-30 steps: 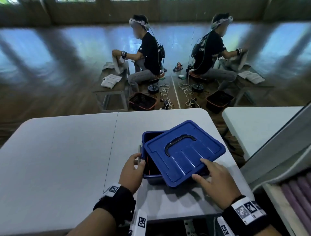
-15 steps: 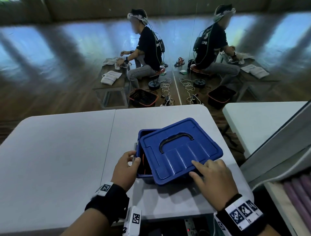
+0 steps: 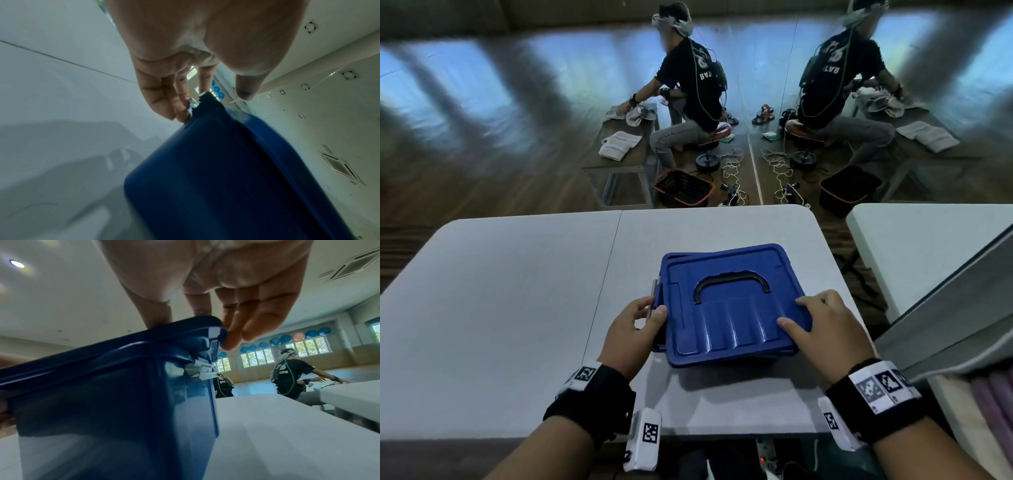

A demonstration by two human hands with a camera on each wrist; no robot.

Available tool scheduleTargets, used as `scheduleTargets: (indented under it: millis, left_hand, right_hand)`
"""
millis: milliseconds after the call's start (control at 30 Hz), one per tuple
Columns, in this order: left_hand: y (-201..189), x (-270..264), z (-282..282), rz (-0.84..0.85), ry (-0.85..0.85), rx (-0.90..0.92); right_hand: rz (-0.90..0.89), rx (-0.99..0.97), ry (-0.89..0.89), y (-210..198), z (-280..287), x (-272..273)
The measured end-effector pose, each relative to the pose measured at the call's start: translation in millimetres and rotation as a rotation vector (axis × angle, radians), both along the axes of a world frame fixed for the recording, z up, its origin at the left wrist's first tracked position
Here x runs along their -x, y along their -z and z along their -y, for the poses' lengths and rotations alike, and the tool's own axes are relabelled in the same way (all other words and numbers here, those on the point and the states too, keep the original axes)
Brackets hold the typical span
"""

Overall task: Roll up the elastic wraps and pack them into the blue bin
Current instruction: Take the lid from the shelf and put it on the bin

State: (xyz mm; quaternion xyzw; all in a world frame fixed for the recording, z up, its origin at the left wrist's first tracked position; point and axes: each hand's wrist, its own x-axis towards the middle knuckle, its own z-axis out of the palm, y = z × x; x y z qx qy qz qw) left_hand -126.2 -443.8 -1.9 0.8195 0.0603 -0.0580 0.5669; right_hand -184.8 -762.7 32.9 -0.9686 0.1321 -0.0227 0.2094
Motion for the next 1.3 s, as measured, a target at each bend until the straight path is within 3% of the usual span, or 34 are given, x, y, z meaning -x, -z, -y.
scheduleTargets:
  millis: [267, 467, 700, 900, 1067, 1300]
  left_hand:
    - [-3, -10, -2, -0.006, -0.066, -0.06]
    - [-5, -14, 3, -0.11, -0.103, 0.022]
    - [-7, -15, 5, -0.108, -0.11, 0.046]
    - [-8, -10, 5, -0.042, -0.139, 0.047]
    - [-17, -11, 2, 0.018, -0.232, 0.154]
    - [-15, -13, -2, -0.088, -0.204, 0.233]
  right_hand:
    - [0.043, -0.126, -0.048, -2, -14, -2]
    - [-0.043, -0.589, 0.203, 5, -3, -11]
    - [-0.068, -0.891, 0.251, 11, 5, -14]
    - [0.049, -0.906, 0.273, 12, 7, -11]
    - [0.191, -0.998, 0.353, 17, 10, -14]
    - [0.112, -1.097, 0.371, 24, 10, -18]
